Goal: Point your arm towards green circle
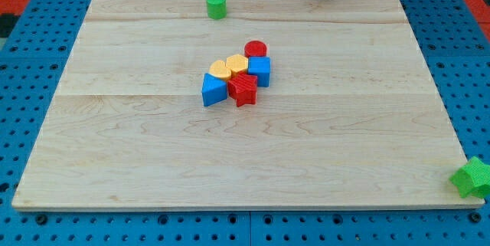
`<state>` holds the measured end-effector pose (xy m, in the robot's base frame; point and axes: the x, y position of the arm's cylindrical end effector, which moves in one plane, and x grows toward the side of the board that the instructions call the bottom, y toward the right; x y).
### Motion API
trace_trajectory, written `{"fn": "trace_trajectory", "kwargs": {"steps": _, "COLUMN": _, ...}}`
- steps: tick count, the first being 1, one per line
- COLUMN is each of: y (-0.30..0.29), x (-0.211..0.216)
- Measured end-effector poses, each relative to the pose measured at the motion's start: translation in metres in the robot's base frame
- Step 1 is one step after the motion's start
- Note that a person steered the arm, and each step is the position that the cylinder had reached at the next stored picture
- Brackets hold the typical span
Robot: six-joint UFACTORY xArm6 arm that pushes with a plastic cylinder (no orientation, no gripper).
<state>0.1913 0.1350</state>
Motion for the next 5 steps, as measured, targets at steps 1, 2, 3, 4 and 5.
{"fn": "trace_trajectory", "kwargs": {"steps": 1, "y": -0.03, "x": 0.001}}
{"fn": "trace_trajectory", "kwargs": {"steps": 2, "y": -0.063, "x": 0.002}}
{"fn": "trace_trajectory", "kwargs": {"steps": 3, "y": -0.098, "x": 0.001}}
{"fn": "trace_trajectory", "kwargs": {"steps": 4, "y": -0.128, "x": 0.003}}
{"fn": "trace_trajectory", "kwargs": {"steps": 5, "y": -0.157, "x": 0.003}}
